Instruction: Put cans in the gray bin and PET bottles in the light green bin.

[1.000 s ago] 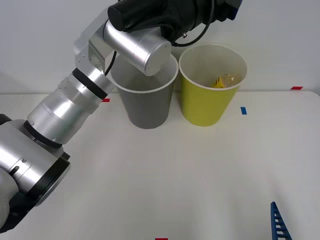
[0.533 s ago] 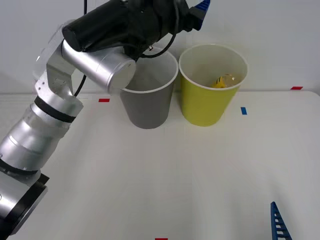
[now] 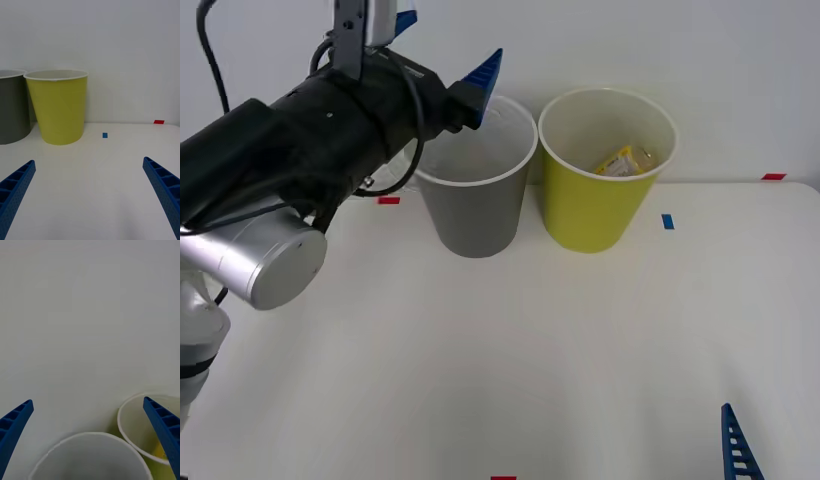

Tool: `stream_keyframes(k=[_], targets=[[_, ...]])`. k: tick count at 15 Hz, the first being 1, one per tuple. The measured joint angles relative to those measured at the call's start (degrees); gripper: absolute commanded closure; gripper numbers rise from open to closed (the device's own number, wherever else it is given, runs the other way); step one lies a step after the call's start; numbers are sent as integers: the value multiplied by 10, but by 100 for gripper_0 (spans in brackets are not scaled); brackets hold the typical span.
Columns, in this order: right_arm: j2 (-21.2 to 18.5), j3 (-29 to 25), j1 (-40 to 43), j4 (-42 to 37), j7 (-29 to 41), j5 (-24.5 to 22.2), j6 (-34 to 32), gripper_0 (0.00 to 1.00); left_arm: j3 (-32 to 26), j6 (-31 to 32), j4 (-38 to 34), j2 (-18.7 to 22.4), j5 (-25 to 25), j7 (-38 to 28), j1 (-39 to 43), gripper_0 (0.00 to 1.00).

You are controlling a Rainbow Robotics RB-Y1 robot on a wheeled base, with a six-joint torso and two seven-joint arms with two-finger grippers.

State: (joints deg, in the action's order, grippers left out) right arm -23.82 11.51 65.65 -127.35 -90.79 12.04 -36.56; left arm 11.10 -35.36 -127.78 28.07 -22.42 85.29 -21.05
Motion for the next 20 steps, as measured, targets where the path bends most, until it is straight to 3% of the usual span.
stream_keyframes(k=[6,13,20], targets=[[0,0,0,0,0,0,0,0,-72,63,-121,11,5,2,226,0],[0,0,0,0,0,0,0,0,-100,299,-135,11,10,2,444,0],[0,0,0,0,0,0,0,0,-88,521,-134,1,30,7,669,0]])
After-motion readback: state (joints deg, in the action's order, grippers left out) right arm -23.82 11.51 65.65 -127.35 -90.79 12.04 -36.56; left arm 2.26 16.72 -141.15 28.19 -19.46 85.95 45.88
